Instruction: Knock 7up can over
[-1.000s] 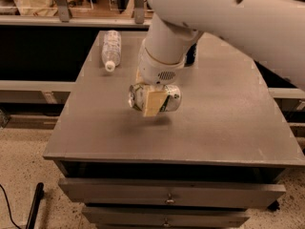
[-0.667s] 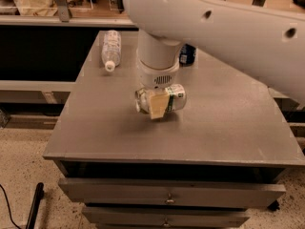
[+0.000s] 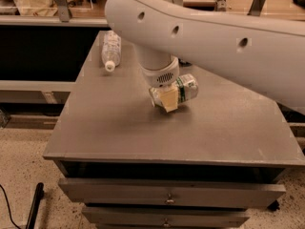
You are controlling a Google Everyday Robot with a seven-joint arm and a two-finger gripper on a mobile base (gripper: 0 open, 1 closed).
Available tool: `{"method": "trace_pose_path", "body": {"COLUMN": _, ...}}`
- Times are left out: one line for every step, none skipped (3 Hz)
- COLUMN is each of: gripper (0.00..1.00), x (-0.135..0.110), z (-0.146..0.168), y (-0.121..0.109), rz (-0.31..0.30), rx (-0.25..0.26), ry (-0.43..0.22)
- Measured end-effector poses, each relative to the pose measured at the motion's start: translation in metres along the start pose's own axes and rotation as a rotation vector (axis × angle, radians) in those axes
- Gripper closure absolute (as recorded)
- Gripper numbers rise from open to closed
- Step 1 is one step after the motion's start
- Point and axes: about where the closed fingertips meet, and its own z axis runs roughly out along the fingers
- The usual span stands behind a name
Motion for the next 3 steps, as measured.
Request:
{"method": "trace_pose_path", "body": {"gripper": 0.13, "x": 0.026, "z": 0.007, "y": -0.007, "rz": 0.028, "rx": -0.026, "ry": -0.015}}
{"method": "trace_pose_path", "body": {"gripper": 0.0, "x": 0.025, "z": -0.007, "y": -0.007, "rz": 0.079, "rx": -0.043, "ry": -0.18}}
{"method": "trace_pose_path", "body": {"gripper": 0.0, "x": 0.022, "z": -0.022, "y": -0.006, "rz": 0.123, "rx": -0.043, "ry": -0.332}}
